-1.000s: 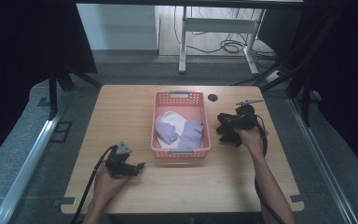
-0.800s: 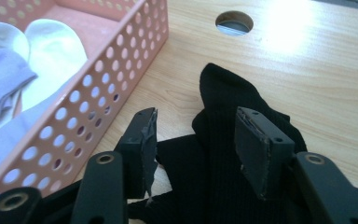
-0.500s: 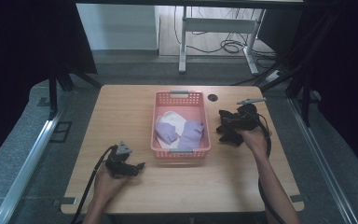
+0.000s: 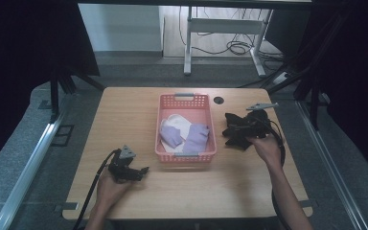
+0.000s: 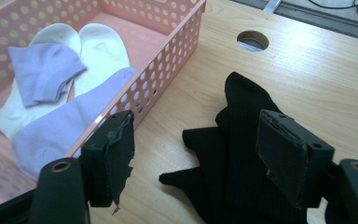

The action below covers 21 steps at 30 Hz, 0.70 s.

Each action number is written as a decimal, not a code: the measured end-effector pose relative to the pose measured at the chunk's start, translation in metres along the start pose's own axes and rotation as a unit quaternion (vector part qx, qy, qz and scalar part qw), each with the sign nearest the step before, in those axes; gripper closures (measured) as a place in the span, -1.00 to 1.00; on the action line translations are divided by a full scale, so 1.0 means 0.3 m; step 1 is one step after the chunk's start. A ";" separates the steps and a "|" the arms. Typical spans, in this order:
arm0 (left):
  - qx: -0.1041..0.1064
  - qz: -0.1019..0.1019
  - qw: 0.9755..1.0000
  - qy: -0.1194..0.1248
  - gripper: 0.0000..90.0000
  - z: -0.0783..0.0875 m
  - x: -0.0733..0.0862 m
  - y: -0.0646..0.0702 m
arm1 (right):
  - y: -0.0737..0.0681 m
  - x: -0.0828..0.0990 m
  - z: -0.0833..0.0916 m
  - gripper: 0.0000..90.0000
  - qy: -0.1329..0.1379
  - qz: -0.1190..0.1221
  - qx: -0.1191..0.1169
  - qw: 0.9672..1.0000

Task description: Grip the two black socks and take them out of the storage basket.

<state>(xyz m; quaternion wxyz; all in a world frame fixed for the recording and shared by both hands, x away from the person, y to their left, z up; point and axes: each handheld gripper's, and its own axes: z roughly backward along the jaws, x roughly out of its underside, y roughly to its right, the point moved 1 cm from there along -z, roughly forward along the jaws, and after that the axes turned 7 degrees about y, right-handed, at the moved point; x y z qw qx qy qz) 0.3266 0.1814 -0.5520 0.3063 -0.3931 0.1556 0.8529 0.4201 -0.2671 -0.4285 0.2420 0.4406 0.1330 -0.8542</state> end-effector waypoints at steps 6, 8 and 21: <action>0.000 0.000 1.000 0.000 -0.72 0.000 0.000 0.000 | -0.008 0.018 0.038 -0.45 0.005 0.001 -0.002 1.000; 0.000 0.000 1.000 0.000 -0.72 0.000 0.000 0.000 | -0.009 0.025 0.048 -0.47 0.006 0.000 -0.005 1.000; -0.001 0.000 1.000 0.000 -0.72 0.000 0.000 0.001 | -0.030 0.104 0.081 -0.57 0.004 -0.007 -0.013 1.000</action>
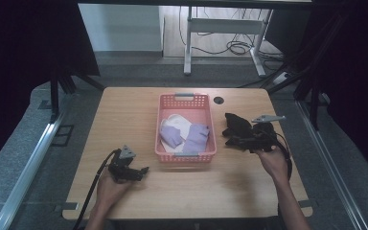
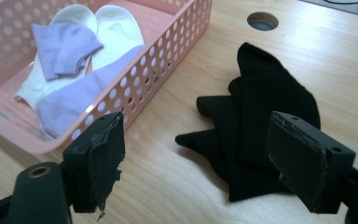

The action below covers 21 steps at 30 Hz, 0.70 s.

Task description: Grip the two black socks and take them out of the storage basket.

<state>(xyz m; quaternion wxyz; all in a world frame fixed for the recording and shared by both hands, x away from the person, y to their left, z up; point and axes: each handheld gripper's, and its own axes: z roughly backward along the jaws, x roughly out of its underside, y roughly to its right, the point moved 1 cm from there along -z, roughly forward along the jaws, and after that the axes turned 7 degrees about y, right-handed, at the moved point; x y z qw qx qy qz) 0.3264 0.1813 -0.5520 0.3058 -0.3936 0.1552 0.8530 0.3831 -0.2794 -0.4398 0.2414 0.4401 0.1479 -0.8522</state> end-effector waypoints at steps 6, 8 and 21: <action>0.000 0.002 1.000 0.001 -0.72 0.000 0.000 0.001 | 0.000 0.052 -0.004 -0.62 0.000 -0.004 0.000 1.000; -0.001 0.002 1.000 0.001 -0.72 0.000 0.000 0.001 | 0.003 0.072 -0.008 -0.63 -0.001 -0.005 0.001 1.000; -0.001 0.003 1.000 0.002 -0.72 -0.001 0.000 0.002 | 0.032 0.200 -0.044 -0.64 -0.016 -0.007 0.016 1.000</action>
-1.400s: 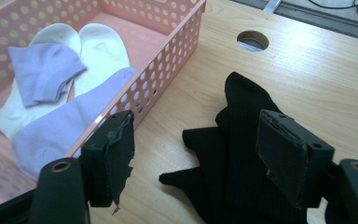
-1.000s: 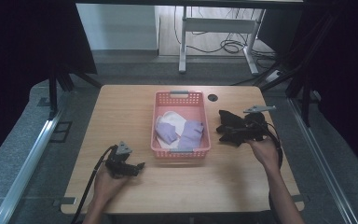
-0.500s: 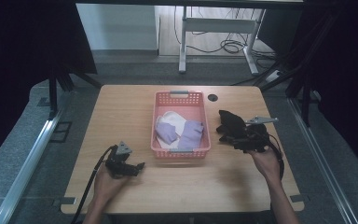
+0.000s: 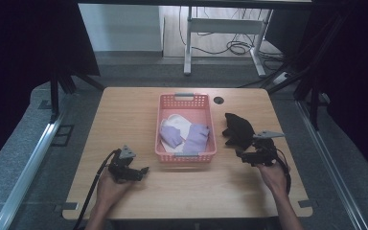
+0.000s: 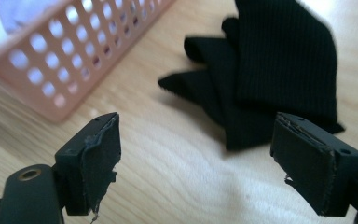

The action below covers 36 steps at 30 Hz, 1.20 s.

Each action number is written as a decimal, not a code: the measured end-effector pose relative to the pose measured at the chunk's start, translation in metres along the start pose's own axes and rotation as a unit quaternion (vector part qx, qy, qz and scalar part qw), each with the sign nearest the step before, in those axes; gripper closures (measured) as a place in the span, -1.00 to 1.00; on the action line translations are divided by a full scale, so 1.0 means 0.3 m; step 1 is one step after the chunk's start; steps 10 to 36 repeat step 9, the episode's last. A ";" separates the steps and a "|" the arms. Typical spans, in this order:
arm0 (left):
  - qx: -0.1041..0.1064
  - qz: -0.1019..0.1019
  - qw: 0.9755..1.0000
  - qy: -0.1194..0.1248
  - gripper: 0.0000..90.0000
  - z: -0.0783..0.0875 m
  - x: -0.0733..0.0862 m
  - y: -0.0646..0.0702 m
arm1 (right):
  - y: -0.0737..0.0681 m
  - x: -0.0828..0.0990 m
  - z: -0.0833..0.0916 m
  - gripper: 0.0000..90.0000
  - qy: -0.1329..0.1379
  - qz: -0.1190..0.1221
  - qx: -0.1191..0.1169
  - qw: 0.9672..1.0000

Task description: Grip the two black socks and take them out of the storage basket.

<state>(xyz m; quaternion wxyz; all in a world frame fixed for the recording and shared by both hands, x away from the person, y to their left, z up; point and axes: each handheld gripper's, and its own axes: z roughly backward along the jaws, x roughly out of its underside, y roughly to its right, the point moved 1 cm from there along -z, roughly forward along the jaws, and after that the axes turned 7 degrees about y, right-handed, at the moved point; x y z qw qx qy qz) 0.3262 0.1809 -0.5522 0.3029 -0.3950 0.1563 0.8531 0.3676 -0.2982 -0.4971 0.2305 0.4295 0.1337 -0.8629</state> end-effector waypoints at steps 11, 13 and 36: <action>0.001 -0.001 1.000 0.000 -0.72 0.000 0.000 0.001 | 0.022 0.066 -0.028 -0.64 -0.037 -0.005 0.001 0.999; 0.001 -0.001 1.000 0.000 -0.72 0.000 0.000 0.001 | 0.022 0.066 -0.028 -0.64 -0.037 -0.005 0.001 0.999; 0.001 -0.001 1.000 0.000 -0.72 0.000 0.000 0.001 | 0.022 0.066 -0.028 -0.64 -0.037 -0.005 0.001 0.999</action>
